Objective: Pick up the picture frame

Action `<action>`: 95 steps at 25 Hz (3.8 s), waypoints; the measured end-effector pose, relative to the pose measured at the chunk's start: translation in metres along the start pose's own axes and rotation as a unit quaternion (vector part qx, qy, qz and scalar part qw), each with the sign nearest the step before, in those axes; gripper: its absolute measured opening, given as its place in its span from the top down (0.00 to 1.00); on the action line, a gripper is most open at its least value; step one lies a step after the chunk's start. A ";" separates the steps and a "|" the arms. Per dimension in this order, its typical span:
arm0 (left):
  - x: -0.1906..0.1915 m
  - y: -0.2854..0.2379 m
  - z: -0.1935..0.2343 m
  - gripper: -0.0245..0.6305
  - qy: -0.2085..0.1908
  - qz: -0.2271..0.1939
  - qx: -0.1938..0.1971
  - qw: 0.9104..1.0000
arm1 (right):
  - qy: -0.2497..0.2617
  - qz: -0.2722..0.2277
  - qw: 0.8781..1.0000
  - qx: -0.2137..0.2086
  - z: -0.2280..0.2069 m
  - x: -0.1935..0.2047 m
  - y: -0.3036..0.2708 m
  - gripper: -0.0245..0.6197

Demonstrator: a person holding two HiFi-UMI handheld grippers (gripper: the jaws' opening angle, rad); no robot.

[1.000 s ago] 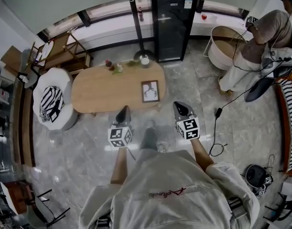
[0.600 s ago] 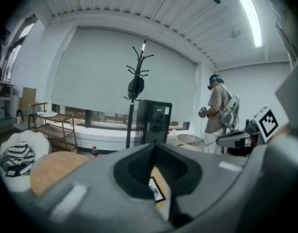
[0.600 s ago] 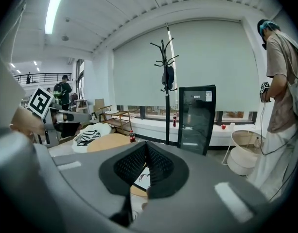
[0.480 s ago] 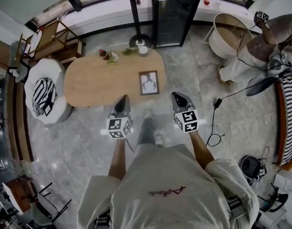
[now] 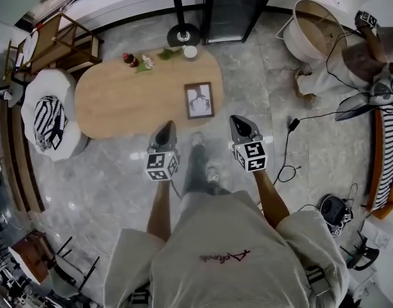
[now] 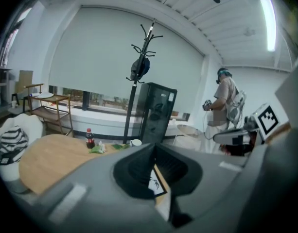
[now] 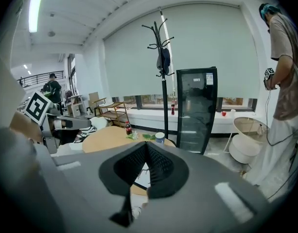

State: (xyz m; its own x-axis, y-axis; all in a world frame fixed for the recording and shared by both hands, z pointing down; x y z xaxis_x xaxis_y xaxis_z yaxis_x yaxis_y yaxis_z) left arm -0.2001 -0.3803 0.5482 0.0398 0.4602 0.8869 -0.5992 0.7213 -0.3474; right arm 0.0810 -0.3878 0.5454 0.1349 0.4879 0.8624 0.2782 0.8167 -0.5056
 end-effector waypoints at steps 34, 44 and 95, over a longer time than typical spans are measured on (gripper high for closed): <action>0.122 -0.134 0.118 0.96 0.077 0.123 0.031 0.989 | -0.059 0.150 0.987 0.022 -0.009 0.121 -0.165 0.95; 0.169 -0.159 0.145 0.96 0.093 0.152 0.027 0.984 | -0.071 0.188 0.979 0.023 -0.012 0.169 -0.194 0.95; 0.275 -0.300 0.211 0.79 0.193 0.257 0.010 0.947 | -0.111 0.268 0.957 0.025 -0.017 0.259 -0.377 0.81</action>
State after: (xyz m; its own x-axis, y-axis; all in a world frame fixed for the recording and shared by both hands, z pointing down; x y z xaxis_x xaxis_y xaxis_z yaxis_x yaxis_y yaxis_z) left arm -0.1786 -0.5793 0.9603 0.0258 0.9051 0.4244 -0.6337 0.3432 -0.6933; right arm 0.0274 -0.5751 0.9595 0.0384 0.8901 0.4542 0.1800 0.4409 -0.8793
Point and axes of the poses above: the fingertips, and each gripper's own axes: y backward along the fingers, z to its left, x out of its underside, the point moved 9 cm from there along y, backward along the fingers, and after that the axes turned 12 degrees about x, right-handed, at the moved point
